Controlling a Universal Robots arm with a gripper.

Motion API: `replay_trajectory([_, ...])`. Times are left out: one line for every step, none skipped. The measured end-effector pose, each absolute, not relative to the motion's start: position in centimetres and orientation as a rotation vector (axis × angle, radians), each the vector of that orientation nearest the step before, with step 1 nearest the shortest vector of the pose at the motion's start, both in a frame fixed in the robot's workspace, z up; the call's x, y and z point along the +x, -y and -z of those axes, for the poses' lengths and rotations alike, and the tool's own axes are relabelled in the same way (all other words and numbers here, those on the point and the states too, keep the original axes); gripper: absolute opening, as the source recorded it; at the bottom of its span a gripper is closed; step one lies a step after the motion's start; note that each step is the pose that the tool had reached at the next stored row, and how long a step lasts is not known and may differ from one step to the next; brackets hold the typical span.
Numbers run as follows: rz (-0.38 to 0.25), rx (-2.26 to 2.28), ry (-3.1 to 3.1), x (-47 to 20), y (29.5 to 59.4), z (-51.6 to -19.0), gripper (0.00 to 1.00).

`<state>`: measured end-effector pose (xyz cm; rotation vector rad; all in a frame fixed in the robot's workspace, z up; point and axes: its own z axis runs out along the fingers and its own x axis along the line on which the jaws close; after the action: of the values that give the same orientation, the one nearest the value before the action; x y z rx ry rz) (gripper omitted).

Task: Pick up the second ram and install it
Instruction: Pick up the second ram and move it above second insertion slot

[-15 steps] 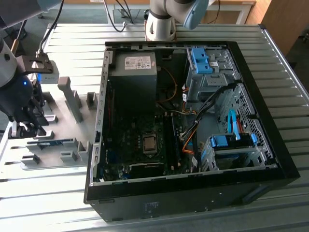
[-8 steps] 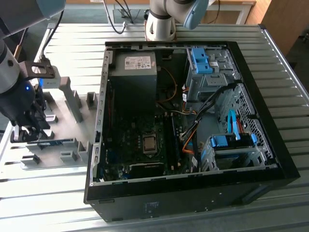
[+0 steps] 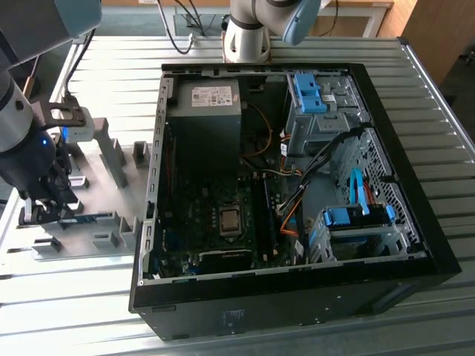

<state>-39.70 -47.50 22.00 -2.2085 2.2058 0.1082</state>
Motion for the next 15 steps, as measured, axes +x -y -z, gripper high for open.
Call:
replay_trajectory([-0.108,-2.209,-2.205,-39.7,47.5,-21.9,0.32])
replay_trajectory([-0.108,-2.21,-2.205,-39.7,47.5,-21.7,0.32])
replay_trajectory([-0.108,-2.211,-2.203,-39.7,47.5,-21.5,0.32])
replay_trajectory([-0.108,-2.214,-2.201,-39.7,47.5,-21.3,0.32])
replay_trajectory([-0.108,-2.217,-2.198,-39.7,47.6,-21.1,0.32])
replay_trajectory([-0.108,-2.22,-2.195,-39.7,47.6,-21.0,0.32])
replay_trajectory([-0.108,-2.222,-2.193,-39.7,47.6,-20.8,0.32])
replay_trajectory([-0.108,-2.222,-2.193,-39.8,47.6,-20.6,0.32])
replay_trajectory([-0.108,-2.222,-2.193,-39.8,47.6,-20.5,0.32])
replay_trajectory([-0.108,-2.222,-2.192,-39.8,47.6,-20.5,0.32])
replay_trajectory([-0.108,-2.222,-2.193,-39.8,47.6,-20.5,0.32])
replay_trajectory([-0.108,-2.222,-2.193,-39.8,47.6,-20.4,0.32])
replay_trajectory([-0.108,-2.222,-2.193,-39.8,47.6,-20.3,0.32])
replay_trajectory([-0.108,-2.222,-2.193,-39.8,47.6,-20.3,0.32])
replay_trajectory([-0.108,-2.222,-2.192,-39.9,47.6,-20.1,0.32])
